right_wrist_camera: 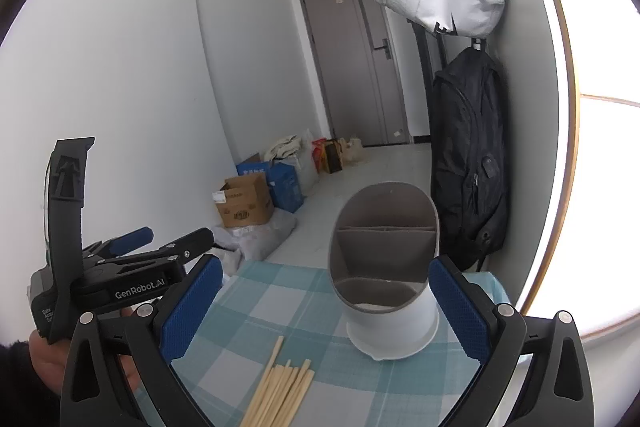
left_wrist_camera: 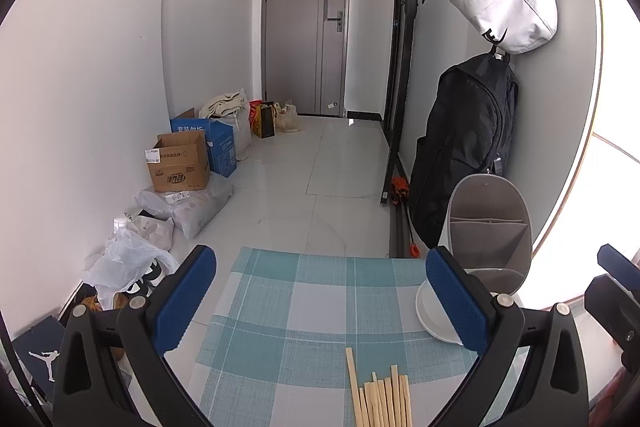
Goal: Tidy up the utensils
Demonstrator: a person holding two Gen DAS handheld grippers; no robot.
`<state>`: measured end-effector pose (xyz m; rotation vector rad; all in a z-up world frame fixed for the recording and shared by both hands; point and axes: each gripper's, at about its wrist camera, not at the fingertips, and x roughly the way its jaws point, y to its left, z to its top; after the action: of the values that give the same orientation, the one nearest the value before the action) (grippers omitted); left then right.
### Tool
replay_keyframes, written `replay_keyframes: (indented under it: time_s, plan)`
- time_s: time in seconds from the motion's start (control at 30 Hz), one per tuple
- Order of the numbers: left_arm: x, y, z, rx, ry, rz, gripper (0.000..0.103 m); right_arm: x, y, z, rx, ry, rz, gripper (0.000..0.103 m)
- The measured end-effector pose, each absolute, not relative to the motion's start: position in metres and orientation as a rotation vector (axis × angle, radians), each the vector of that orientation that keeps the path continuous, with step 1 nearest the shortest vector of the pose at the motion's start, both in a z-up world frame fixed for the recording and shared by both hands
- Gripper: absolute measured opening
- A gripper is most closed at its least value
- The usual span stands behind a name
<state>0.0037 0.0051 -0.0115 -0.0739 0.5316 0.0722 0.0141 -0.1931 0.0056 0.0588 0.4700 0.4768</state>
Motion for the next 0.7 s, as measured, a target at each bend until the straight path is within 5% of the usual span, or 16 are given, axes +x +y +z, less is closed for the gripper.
replay_keyframes:
  time_s: [0.37,0.7]
  plan:
    - [0.018,0.027,-0.027,-0.104,0.649,0.09,0.102,0.033,-0.175,-0.02,0.026,0.667,0.513,0.098]
    - [0.034,0.062,-0.047,-0.133,0.777,0.174,0.102,0.064,-0.125,-0.112,-0.008,1.159,0.587,0.055]
